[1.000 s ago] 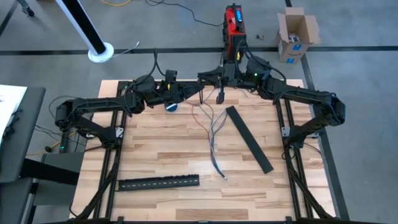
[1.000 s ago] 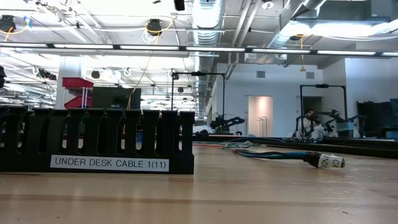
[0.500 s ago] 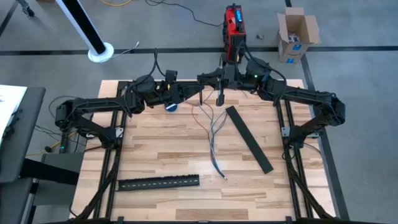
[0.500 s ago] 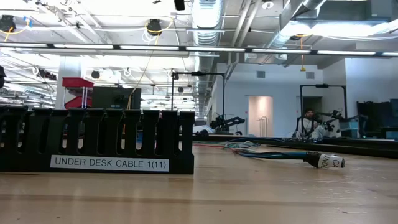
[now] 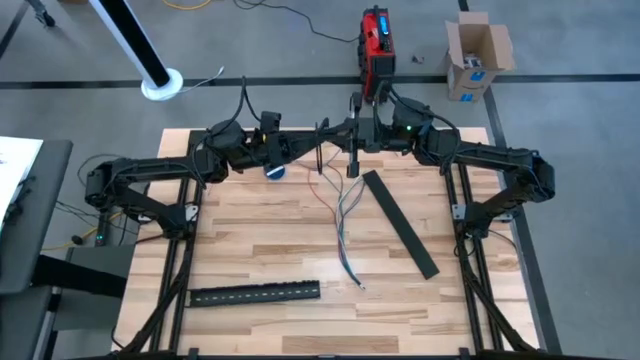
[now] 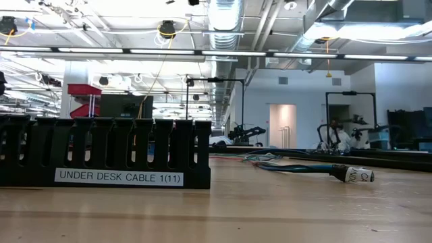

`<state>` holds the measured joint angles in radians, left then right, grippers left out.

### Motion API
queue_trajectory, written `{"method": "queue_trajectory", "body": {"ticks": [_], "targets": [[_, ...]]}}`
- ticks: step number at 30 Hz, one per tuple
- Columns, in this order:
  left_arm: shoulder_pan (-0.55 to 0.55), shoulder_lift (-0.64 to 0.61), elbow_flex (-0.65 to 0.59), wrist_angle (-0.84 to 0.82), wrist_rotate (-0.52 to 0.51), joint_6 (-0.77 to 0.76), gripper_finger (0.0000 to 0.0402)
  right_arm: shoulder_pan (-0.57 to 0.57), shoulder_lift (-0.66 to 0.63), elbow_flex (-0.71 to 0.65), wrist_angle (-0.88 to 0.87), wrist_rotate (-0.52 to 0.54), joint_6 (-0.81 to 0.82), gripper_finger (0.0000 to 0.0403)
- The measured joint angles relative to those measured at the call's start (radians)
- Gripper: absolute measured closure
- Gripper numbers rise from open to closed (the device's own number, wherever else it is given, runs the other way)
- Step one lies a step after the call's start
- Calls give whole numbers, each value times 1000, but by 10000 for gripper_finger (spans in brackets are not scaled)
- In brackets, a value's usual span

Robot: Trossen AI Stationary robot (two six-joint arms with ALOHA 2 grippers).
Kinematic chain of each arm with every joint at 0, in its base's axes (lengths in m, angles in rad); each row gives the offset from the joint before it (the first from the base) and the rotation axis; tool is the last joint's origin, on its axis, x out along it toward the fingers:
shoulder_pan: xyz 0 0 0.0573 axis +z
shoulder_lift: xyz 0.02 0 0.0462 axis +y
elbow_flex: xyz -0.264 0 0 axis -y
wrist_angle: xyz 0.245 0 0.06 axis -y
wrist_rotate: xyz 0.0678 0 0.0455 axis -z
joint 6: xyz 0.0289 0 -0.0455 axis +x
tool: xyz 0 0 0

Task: Ziptie cables
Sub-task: Wrap the cable wires with the black zip tie

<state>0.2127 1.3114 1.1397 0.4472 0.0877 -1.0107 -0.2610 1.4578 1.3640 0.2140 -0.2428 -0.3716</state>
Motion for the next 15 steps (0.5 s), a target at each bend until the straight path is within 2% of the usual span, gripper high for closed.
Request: {"method": "queue_trajectory", "body": {"ticks": [15], "targets": [[5,-7,0,-25,46,-126,401,23,-2,0,-52,14,-46,403]]}}
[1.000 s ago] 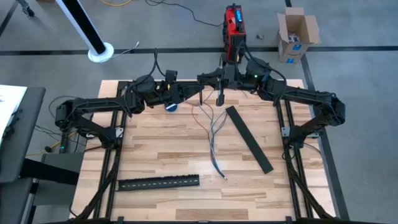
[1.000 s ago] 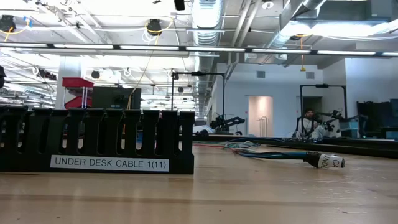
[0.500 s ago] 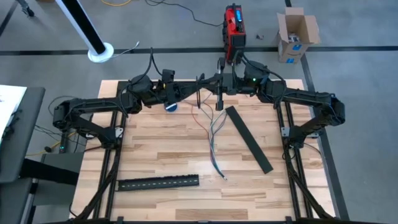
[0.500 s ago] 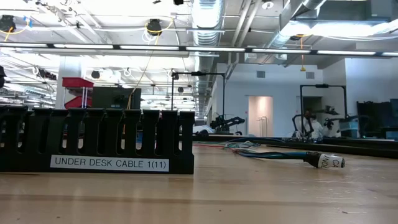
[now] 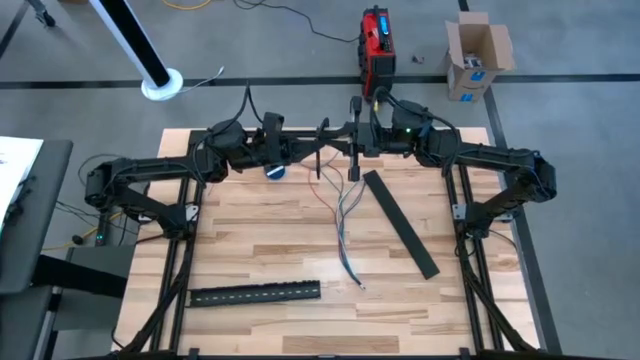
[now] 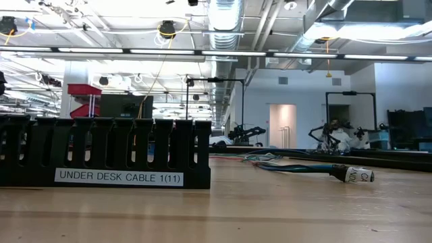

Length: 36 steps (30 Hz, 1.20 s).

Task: Ziptie cables
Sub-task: Wrap the cable wires with the black zip tie

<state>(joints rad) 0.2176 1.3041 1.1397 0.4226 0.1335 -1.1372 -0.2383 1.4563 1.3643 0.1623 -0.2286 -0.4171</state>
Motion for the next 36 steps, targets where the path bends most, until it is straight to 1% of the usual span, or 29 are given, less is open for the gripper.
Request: {"method": "queue_trajectory", "body": {"ticks": [3,6,10,15,19,22,27,33,36], "targets": [[1,0,0,-9,10,-8,399,0,0,0,-4,1,0,403],[1,0,0,-15,29,30,383,0,1,0,-8,1,-3,403],[2,0,0,-2,45,67,343,0,2,0,-12,0,-3,403],[1,-3,0,-3,46,70,283,0,2,0,-28,1,-2,403],[18,-4,0,-3,66,50,242,-1,2,0,-32,6,-2,403],[37,-4,0,-12,86,17,222,-1,3,-1,-35,10,-2,403],[69,-4,0,-15,184,-47,206,-4,4,-1,-37,9,-2,403],[72,-4,0,-25,260,-75,205,-12,4,-1,-31,-8,9,403],[78,-7,0,-66,285,-74,205,-12,4,-1,-30,-8,8,403]]}}
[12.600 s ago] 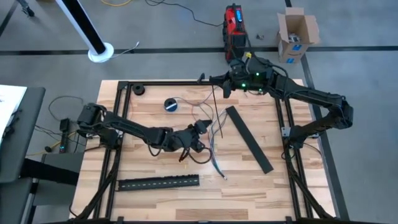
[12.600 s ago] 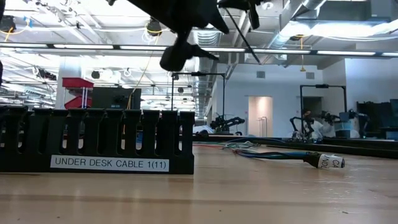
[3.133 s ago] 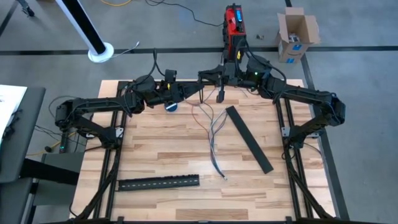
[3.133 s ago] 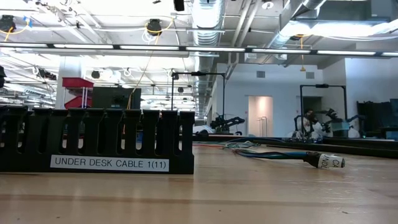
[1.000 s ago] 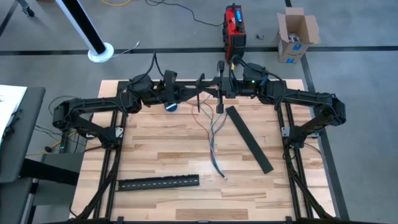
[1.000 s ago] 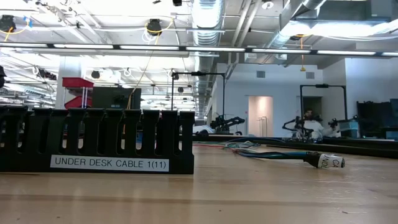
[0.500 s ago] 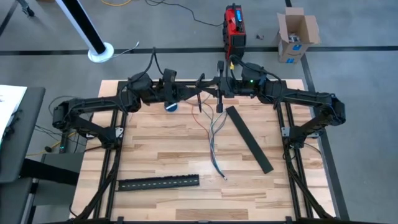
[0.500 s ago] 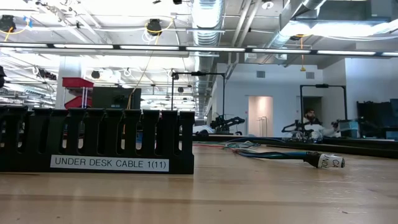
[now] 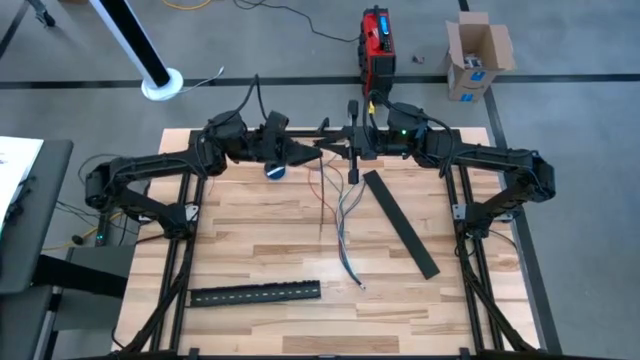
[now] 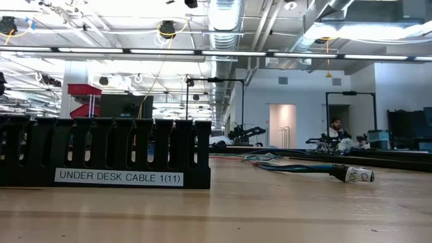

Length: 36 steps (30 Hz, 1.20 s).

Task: Ziptie cables
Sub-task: Wrap the cable wires with the black zip tie

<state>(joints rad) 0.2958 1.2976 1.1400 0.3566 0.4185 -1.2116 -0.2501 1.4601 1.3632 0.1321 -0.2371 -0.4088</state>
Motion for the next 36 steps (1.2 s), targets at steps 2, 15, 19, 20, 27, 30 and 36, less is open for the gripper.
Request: {"method": "queue_trajectory", "body": {"ticks": [2,15,19,20,27,30,36], "targets": [[12,-11,0,-52,15,8,205,0,0,0,0,0,0,403],[57,-229,2,-555,-75,598,208,-21,-1,0,49,6,103,403],[-45,-245,1,-717,-328,1092,220,-33,-2,0,69,4,158,403],[-81,-243,0,-722,-397,1216,222,-35,-2,0,73,4,176,403],[-283,-110,0,-721,-787,1808,228,-32,-2,2,91,-1,228,403],[-334,-49,0,-708,-842,1909,228,-32,-2,14,84,-1,229,403],[-356,27,0,-708,-934,1922,228,-31,-2,37,85,-1,228,403]]}}
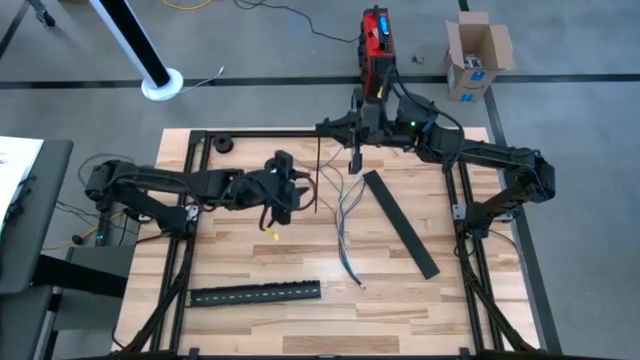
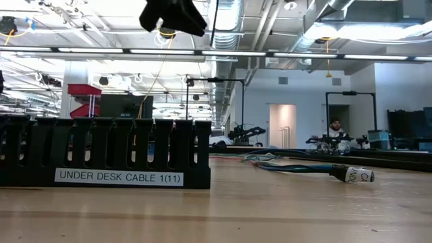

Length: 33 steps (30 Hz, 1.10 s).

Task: Ziptie cables
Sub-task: Wrap the cable wires with the black zip tie

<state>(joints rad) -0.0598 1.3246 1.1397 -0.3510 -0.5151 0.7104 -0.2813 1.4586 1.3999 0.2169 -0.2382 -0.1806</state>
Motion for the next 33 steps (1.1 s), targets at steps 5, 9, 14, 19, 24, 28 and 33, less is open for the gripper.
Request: {"method": "queue_trajectory", "body": {"ticks": [5,9,14,19,24,28,33], "targets": [[-1,0,0,2,-49,101,228,0,0,5,0,-15,0,403],[-8,1,0,-7,-61,242,228,0,0,5,1,-27,22,403],[-9,6,0,-18,-146,402,228,0,0,5,8,-30,31,403],[-10,5,0,2,-190,520,228,-1,0,5,27,-51,50,403],[-29,5,-49,40,-171,681,228,-1,0,5,57,-51,57,403],[-55,5,-118,150,-178,881,228,-1,0,5,70,-54,69,403],[-94,4,-136,199,-242,956,228,0,0,5,70,-81,81,403]]}}
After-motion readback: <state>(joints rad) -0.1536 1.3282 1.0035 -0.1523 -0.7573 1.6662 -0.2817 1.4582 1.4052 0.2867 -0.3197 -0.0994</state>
